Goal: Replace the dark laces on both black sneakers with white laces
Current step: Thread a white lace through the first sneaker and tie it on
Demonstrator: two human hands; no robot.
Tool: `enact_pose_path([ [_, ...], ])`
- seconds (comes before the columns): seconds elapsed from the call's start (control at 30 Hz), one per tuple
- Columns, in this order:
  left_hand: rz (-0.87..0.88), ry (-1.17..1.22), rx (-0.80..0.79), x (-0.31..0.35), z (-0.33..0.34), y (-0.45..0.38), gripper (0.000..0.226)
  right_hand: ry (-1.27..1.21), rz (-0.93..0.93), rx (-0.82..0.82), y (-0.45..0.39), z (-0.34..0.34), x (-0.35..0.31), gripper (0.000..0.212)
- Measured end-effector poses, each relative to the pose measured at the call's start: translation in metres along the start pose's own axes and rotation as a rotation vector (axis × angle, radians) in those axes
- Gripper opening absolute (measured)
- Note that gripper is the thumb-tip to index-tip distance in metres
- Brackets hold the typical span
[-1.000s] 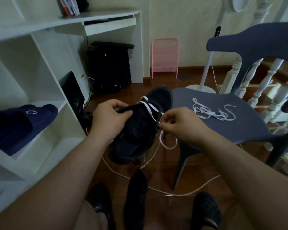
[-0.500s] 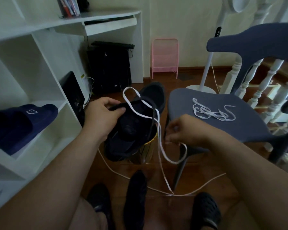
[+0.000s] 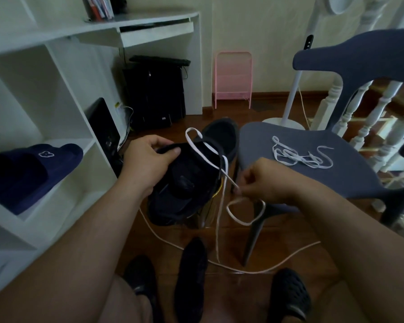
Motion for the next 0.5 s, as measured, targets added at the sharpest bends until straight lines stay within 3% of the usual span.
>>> enact_pose_path([
  [0.1, 0.013, -0.006, 0.045, 0.003, -0.010, -0.003, 0.015, 0.169, 0.029, -0.199, 0.004, 0.018, 0.010, 0.017],
  [0.3, -0.018, -0.056, -0.020, -0.002, 0.001, 0.002, 0.014, -0.282, -0.035, 0.150, 0.001, -0.011, -0.012, 0.008],
  [0.5, -0.013, -0.121, -0.073, -0.006, 0.012, 0.005, 0.011, -0.254, -0.045, 0.165, -0.001, -0.006, -0.016, 0.013],
])
Point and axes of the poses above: each hand's wrist, its own y-axis away from the middle knuckle, its own z-axis out of the palm, x = y × z, the point moved 7 cm from there along -y, towards the middle knuckle, and after that the axes turned 13 degrees about y, right-handed, at the moved point
